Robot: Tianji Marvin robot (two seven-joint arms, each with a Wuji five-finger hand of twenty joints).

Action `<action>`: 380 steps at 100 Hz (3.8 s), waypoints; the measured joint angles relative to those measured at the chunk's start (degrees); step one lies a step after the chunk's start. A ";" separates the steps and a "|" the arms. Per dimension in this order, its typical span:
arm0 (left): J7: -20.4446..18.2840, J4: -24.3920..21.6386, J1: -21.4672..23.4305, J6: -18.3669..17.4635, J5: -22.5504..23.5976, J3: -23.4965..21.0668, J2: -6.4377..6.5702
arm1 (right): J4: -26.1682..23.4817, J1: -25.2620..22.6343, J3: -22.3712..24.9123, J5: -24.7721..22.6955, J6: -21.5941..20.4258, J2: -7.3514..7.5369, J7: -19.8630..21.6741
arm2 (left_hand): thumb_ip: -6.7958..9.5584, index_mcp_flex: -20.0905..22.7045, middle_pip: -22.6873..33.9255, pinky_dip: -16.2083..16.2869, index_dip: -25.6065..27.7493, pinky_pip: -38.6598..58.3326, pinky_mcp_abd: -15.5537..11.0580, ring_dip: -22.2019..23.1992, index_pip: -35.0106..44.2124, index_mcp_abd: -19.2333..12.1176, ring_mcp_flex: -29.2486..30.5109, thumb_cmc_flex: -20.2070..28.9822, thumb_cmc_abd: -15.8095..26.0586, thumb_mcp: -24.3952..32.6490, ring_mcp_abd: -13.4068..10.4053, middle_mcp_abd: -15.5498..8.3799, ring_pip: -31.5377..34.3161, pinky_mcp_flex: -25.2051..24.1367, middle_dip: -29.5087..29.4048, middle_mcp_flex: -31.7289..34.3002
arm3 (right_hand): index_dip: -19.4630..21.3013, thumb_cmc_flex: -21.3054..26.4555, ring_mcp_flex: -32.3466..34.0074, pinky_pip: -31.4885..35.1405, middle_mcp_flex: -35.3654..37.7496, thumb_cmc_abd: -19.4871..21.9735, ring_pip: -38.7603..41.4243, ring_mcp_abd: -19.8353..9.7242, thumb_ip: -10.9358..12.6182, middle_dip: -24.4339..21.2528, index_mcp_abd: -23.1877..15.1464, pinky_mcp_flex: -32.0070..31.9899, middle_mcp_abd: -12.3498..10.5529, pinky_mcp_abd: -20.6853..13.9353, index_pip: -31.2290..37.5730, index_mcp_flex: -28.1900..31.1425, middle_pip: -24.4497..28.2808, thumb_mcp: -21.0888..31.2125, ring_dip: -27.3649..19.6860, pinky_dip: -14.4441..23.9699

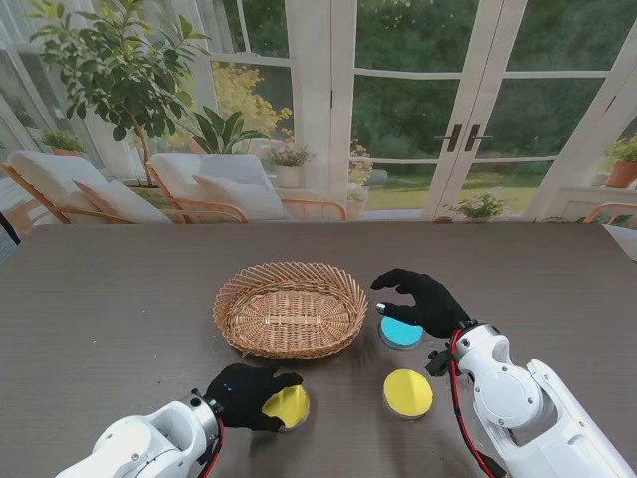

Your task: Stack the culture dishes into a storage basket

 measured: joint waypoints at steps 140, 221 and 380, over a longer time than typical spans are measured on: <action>7.24 4.22 -6.97 -10.11 -36.99 -15.09 -3.77 | -0.05 0.78 -1.97 -11.88 5.80 0.35 -1.97 | 2.61 2.96 -2.64 -15.81 -3.56 -78.68 10.04 -37.01 -0.28 2.80 -27.82 4.56 11.11 -14.38 11.72 -3.75 -53.20 -27.99 -8.30 -0.05 | -0.44 -0.04 -0.01 -0.57 -1.60 -4.39 0.00 0.00 0.00 -0.04 -2.56 0.00 0.00 0.00 -2.56 -3.18 -0.77 -0.07 0.00 1.58; 6.84 1.96 -3.28 -7.56 -38.37 -18.32 -4.16 | 6.26 10.71 -12.48 -36.09 20.33 3.21 3.55 | 2.61 2.96 -2.77 -16.43 -4.02 -79.99 10.06 -37.86 -0.29 4.07 -28.11 5.07 12.36 -14.37 11.75 -2.55 -53.28 -28.69 -8.94 -0.70 | 3.92 -1.98 10.01 45.56 -8.66 -27.42 52.39 -8.56 -2.93 1.95 -8.34 -0.01 -0.06 -7.55 -7.89 -8.94 4.19 3.77 22.54 22.02; 3.80 0.15 -2.01 -5.40 -39.83 -19.22 -3.83 | 22.75 23.41 -31.12 -30.09 29.84 2.89 3.45 | 2.61 2.96 -2.77 -16.43 -4.15 -80.67 10.07 -37.87 -0.29 4.09 -28.11 5.13 12.96 -14.90 11.85 -1.52 -53.28 -28.71 -8.94 -0.68 | 10.75 -1.60 16.89 48.54 -11.20 -28.96 57.61 -12.24 -3.68 5.26 -9.12 -0.01 1.28 -9.25 -4.60 -20.12 12.32 5.23 22.40 23.46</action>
